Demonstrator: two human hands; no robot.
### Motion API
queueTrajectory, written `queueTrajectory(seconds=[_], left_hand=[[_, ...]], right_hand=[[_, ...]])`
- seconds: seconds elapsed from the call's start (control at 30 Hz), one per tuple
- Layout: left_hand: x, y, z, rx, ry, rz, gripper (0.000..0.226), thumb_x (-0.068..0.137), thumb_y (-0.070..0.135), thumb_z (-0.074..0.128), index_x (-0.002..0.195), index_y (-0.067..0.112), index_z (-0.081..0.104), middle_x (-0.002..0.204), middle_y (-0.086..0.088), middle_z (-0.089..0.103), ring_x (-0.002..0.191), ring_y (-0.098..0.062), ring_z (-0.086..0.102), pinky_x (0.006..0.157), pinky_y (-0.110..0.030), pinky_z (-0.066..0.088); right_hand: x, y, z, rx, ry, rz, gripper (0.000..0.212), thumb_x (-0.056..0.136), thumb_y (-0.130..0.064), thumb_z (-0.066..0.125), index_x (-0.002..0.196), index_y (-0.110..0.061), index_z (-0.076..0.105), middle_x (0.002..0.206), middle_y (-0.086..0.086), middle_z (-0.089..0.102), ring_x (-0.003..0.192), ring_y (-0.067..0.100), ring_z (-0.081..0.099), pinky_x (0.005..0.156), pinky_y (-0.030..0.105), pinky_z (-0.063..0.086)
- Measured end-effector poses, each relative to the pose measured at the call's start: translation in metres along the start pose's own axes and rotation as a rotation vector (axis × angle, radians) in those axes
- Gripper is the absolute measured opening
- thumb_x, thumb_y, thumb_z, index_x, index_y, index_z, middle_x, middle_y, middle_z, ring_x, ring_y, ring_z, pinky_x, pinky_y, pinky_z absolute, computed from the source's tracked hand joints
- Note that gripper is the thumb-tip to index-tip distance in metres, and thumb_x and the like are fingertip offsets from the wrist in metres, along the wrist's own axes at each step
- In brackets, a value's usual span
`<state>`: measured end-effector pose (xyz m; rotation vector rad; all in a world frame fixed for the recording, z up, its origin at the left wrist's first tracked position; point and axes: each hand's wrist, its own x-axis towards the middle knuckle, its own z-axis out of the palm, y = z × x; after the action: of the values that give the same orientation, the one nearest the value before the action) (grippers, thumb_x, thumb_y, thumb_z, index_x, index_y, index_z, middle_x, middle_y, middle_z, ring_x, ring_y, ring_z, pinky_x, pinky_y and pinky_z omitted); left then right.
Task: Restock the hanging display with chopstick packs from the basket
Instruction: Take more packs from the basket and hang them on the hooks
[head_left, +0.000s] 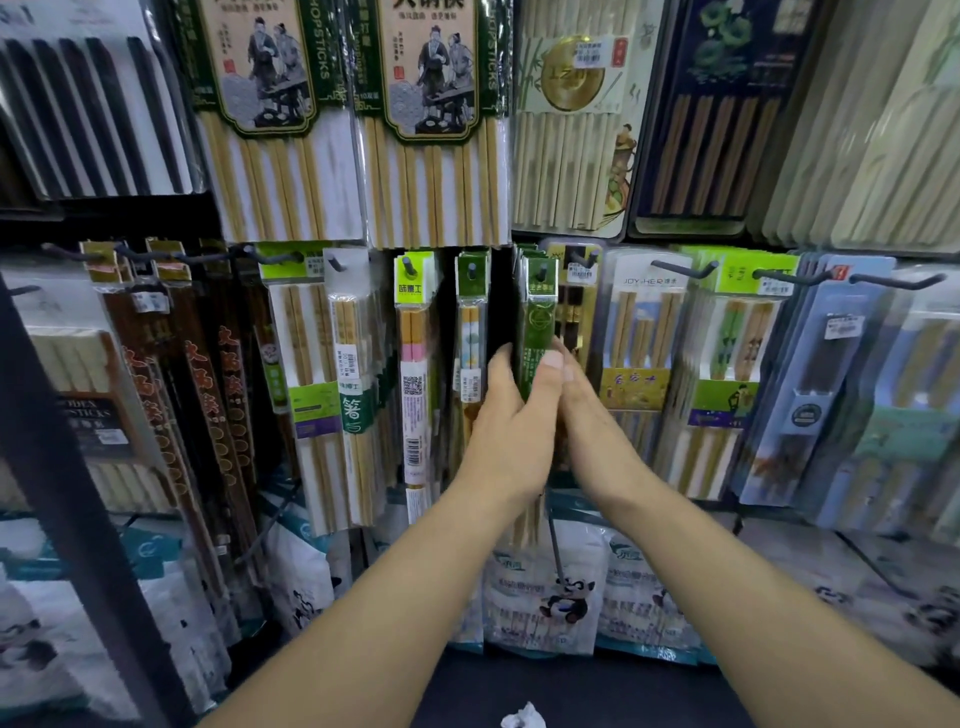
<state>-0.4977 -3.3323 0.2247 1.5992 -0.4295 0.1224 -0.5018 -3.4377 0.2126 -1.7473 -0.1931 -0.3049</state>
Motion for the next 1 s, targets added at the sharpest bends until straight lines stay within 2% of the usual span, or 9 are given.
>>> queueTrajectory(seconds=[0.2, 0.3, 0.37, 0.47, 0.57, 0.67, 0.77, 0.87, 1.0], left_hand=[[0.023, 0.002, 0.004, -0.159, 0.012, -0.058, 0.084, 0.089, 0.076, 0.044, 0.161, 0.040, 0.021, 0.162, 0.013, 0.035, 0.140, -0.001, 0.032, 0.112, -0.029, 0.025], [0.027, -0.004, 0.006, -0.210, -0.005, -0.048, 0.078, 0.093, 0.072, 0.045, 0.161, 0.038, 0.025, 0.153, 0.022, 0.043, 0.122, 0.015, 0.043, 0.101, -0.017, 0.029], [0.026, -0.011, 0.005, -0.212, -0.008, -0.046, 0.079, 0.093, 0.072, 0.047, 0.160, 0.038, 0.025, 0.137, 0.035, 0.047, 0.107, 0.032, 0.045, 0.091, -0.005, 0.034], [0.017, -0.023, 0.003, -0.217, -0.029, -0.088, 0.098, 0.077, 0.085, 0.047, 0.161, 0.040, 0.022, 0.157, 0.026, 0.036, 0.135, 0.013, 0.034, 0.108, -0.018, 0.028], [0.005, -0.040, 0.008, -0.254, -0.050, -0.146, 0.109, 0.066, 0.095, 0.048, 0.160, 0.046, 0.021, 0.144, 0.035, 0.037, 0.123, 0.014, 0.035, 0.098, -0.019, 0.026], [-0.001, -0.054, 0.013, -0.273, -0.021, -0.162, 0.112, 0.059, 0.100, 0.052, 0.156, 0.052, 0.023, 0.113, 0.056, 0.041, 0.109, 0.030, 0.041, 0.102, -0.021, 0.027], [-0.003, -0.058, 0.011, -0.298, -0.022, -0.185, 0.098, 0.068, 0.090, 0.053, 0.155, 0.053, 0.025, 0.124, 0.045, 0.048, 0.121, 0.019, 0.045, 0.103, -0.022, 0.031], [-0.009, -0.064, 0.008, -0.272, -0.043, -0.183, 0.099, 0.069, 0.089, 0.051, 0.156, 0.052, 0.023, 0.121, 0.047, 0.043, 0.123, 0.016, 0.043, 0.103, -0.022, 0.031], [-0.021, -0.070, 0.009, -0.244, -0.081, -0.207, 0.096, 0.072, 0.089, 0.047, 0.157, 0.052, 0.023, 0.124, 0.049, 0.045, 0.122, 0.024, 0.041, 0.114, -0.025, 0.029]], right_hand=[[0.021, -0.002, 0.010, 0.062, 0.002, -0.017, 0.102, 0.065, -0.103, 0.028, 0.155, -0.056, 0.021, 0.154, -0.039, 0.025, 0.139, -0.017, 0.025, 0.119, 0.027, 0.022], [0.026, 0.002, 0.015, 0.106, 0.023, 0.004, 0.097, 0.071, -0.098, 0.026, 0.157, -0.052, 0.022, 0.165, -0.025, 0.023, 0.147, -0.008, 0.019, 0.126, 0.037, 0.017], [0.024, 0.008, 0.014, 0.137, 0.033, -0.016, 0.086, 0.078, -0.092, 0.027, 0.155, -0.055, 0.023, 0.161, -0.030, 0.029, 0.145, -0.011, 0.023, 0.122, 0.030, 0.022], [0.013, 0.021, 0.012, 0.158, 0.058, -0.004, 0.069, 0.089, -0.082, 0.025, 0.154, -0.056, 0.023, 0.133, -0.052, 0.041, 0.127, -0.029, 0.034, 0.105, 0.013, 0.032], [-0.001, 0.037, 0.020, 0.182, 0.038, 0.057, 0.074, 0.089, -0.082, 0.022, 0.157, -0.052, 0.020, 0.154, -0.035, 0.029, 0.142, -0.011, 0.026, 0.121, 0.030, 0.025], [-0.008, 0.044, 0.029, 0.212, 0.028, 0.108, 0.082, 0.084, -0.086, 0.022, 0.158, -0.050, 0.022, 0.164, -0.022, 0.024, 0.143, -0.007, 0.022, 0.120, 0.030, 0.022], [-0.008, 0.048, 0.028, 0.238, 0.061, 0.089, 0.083, 0.082, -0.086, 0.026, 0.157, -0.050, 0.026, 0.154, -0.035, 0.032, 0.140, -0.014, 0.028, 0.115, 0.022, 0.025], [-0.015, 0.057, 0.027, 0.204, 0.073, 0.036, 0.075, 0.084, -0.083, 0.027, 0.153, -0.053, 0.023, 0.121, -0.059, 0.043, 0.116, -0.036, 0.036, 0.092, -0.002, 0.034], [-0.026, 0.069, 0.032, 0.195, 0.044, 0.055, 0.089, 0.074, -0.092, 0.031, 0.154, -0.055, 0.027, 0.121, -0.054, 0.043, 0.110, -0.038, 0.038, 0.093, 0.004, 0.034]])
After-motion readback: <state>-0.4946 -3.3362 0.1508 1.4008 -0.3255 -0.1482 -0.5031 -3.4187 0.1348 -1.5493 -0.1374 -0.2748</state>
